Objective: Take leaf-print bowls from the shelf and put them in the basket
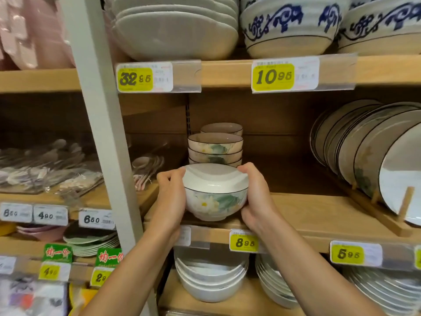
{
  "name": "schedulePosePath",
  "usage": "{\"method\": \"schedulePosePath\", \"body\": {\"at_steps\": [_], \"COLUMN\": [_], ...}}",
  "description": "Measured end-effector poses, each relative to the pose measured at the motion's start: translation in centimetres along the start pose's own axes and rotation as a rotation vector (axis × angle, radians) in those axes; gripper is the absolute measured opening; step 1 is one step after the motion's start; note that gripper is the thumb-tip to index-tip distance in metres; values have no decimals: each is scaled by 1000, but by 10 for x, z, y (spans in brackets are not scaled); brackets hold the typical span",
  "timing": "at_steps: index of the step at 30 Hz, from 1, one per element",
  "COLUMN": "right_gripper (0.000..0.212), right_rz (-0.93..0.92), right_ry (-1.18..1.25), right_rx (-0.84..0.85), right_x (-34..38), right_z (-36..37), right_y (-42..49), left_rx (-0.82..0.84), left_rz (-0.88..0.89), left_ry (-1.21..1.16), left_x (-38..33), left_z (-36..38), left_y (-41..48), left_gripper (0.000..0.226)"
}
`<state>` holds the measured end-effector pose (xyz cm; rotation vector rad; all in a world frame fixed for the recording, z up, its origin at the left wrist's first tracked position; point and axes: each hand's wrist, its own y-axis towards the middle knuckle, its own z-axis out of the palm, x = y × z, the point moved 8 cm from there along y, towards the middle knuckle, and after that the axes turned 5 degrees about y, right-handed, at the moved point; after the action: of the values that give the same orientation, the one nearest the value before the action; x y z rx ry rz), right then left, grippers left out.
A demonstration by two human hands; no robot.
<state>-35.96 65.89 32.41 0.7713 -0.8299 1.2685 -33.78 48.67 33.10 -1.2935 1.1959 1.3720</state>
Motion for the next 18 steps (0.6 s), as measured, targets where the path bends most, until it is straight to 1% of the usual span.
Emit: {"method": "schedulePosePath", "body": {"at_steps": [2,3,5,7,9,14,18], "right_gripper": [18,18,25,34,38,38,34], "right_rz": [28,35,36,30,19,3,-5], "right_ry": [1,-4,-25,-39,-50,-40,-59], "right_rx": [8,7,-8,-24,-32,-54,-67], "right_x": [-7,-9,-12,-14,-15,-21,-20], "right_z": [7,9,10,8,6,2,1], "right_y": [4,5,8,9,10,12,12], "left_rx": [-22,-21,-22,-35,-42,-32,-45], "left_rz": [-30,-41,-56,-59,-46,3,17], "left_ry": [-17,-24,-41,-46,-58,-86,-102], "left_x": [6,9,18,25,30,33,35], "left_z": [-8,-9,-12,-13,-13,-12,-14], "left_y": [5,8,12,14,17,20,21], "left_gripper": [84,84,81,72,69,70,60]}}
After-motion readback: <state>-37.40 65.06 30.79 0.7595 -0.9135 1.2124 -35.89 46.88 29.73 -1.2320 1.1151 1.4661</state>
